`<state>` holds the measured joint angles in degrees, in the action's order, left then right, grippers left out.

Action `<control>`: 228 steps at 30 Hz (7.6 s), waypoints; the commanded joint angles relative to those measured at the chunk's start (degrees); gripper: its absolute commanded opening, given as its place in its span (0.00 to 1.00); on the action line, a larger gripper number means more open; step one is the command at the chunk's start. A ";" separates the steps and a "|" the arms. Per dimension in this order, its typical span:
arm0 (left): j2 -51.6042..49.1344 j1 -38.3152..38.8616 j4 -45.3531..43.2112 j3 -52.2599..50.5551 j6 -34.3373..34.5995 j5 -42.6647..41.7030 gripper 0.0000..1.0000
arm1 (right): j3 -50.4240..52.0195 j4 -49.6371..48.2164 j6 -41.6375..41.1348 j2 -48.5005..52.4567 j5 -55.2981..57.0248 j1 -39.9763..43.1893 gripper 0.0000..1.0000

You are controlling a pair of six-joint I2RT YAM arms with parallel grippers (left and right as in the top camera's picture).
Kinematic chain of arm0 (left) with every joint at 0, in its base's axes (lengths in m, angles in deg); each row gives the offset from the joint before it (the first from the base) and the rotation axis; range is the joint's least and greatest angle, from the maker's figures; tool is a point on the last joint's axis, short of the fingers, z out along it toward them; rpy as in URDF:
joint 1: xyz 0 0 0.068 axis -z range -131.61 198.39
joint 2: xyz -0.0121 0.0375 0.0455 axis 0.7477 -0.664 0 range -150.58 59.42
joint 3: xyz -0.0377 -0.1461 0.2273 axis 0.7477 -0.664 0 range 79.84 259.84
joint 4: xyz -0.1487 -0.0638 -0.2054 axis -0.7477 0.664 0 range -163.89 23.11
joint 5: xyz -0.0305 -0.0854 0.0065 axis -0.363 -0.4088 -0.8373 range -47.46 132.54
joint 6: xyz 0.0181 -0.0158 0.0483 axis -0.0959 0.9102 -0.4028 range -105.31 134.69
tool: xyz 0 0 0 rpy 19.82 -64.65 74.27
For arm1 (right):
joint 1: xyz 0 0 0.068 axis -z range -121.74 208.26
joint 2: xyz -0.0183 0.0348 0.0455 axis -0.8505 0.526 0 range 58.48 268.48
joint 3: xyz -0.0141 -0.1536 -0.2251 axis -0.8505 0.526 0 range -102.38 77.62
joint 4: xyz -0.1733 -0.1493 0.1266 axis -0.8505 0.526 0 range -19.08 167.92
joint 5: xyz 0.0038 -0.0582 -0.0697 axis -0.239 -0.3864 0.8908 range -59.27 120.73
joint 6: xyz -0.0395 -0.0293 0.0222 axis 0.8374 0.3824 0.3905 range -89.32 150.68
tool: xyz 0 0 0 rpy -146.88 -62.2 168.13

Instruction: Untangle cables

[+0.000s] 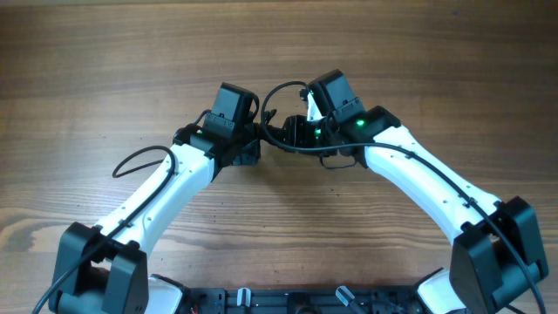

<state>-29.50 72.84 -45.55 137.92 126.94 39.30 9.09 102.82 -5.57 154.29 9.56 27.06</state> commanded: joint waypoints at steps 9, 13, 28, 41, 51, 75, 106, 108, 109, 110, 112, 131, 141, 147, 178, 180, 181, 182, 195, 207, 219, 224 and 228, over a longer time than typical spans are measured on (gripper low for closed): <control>0.85 0.83 -0.20 0.33 -24.39 -13.81 0.04 | -0.35 -4.81 -2.78 5.53 -2.73 -0.13 0.39; 0.85 0.83 -0.22 0.33 -26.64 -18.05 0.04 | -0.35 -5.53 -2.80 5.53 -4.92 -0.13 0.25; 0.85 -1.40 -2.34 0.33 -20.55 -10.58 0.04 | -0.37 -3.87 2.14 5.35 -8.33 0.42 0.04; 0.85 -1.97 10.62 0.31 -20.57 15.78 0.04 | -0.81 2.93 11.85 -12.63 -9.33 15.37 0.04; 0.85 -1.97 9.22 0.33 -0.20 4.26 0.04 | -0.17 2.47 10.56 -9.29 -14.99 11.91 0.44; 0.85 -1.97 -3.52 0.33 12.74 -5.92 0.04 | 0.04 -0.70 -1.46 0.59 -8.00 4.26 0.45; 0.85 -6.10 9.77 0.33 12.72 4.42 0.04 | -1.77 13.38 26.80 -1.44 -37.51 25.90 0.04; 0.85 -6.08 11.67 0.33 12.72 4.39 0.04 | -1.77 9.22 22.80 -1.44 -39.28 27.85 0.04; 0.85 -6.08 12.50 0.31 12.68 4.35 0.04 | -1.77 7.91 21.51 -1.44 -38.27 27.91 0.04; 0.85 -6.03 13.33 0.33 12.39 4.15 0.04 | -1.77 7.06 20.85 -1.44 -36.94 27.80 0.04; 0.85 -5.92 15.02 0.33 3.30 3.96 0.04 | -1.75 4.79 19.93 -1.42 -35.01 27.32 0.04; 0.85 -5.99 -21.33 0.33 -65.26 -19.19 0.04 | -1.68 3.93 16.96 -1.42 -22.16 6.45 0.04; 0.85 -7.50 -24.30 0.33 -66.84 -24.41 0.04 | -1.77 2.62 15.30 -2.75 -22.71 12.74 0.38; 0.85 -7.48 -23.80 0.33 -64.02 -24.61 0.04 | -1.75 1.55 14.97 -4.31 -24.09 17.57 0.27; 0.85 -4.63 -19.87 0.33 -55.91 -25.88 0.04 | -1.49 -3.80 7.78 -4.15 -13.16 16.92 0.04; 0.85 -3.76 -20.63 0.33 -54.25 -25.64 0.04 | -1.49 -3.61 7.80 -4.15 -13.16 16.92 0.05; 0.85 -3.52 -20.94 0.33 -53.72 -25.53 0.04 | -1.49 -3.48 7.78 -4.15 -13.16 16.92 0.04; 0.85 -3.28 -21.18 0.33 -53.24 -25.18 0.04 | -1.49 -3.06 7.80 -4.15 -13.16 16.92 0.04; 0.85 -3.15 -22.34 0.33 -51.71 -24.57 0.04 | -1.49 -1.66 7.74 -4.15 -14.91 16.31 0.04; 0.85 -2.40 -22.32 0.33 -51.74 -24.13 0.04 | -1.49 -5.60 4.66 -4.15 -14.88 10.12 0.04; 0.85 -2.43 -17.73 0.33 -38.01 -7.78 0.04 | -1.49 -6.67 7.13 -4.22 -19.12 13.62 0.04; 0.85 -2.43 -2.73 0.33 -18.47 9.53 0.04 | -1.49 -4.81 10.80 -4.22 -23.74 14.58 0.04; 0.85 -2.25 3.06 0.33 -9.11 10.51 0.04 | -1.49 -4.11 10.99 -4.22 -23.96 10.23 0.05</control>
<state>-29.00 70.41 -43.30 137.90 107.47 45.22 8.15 98.43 3.63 150.93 -11.72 40.53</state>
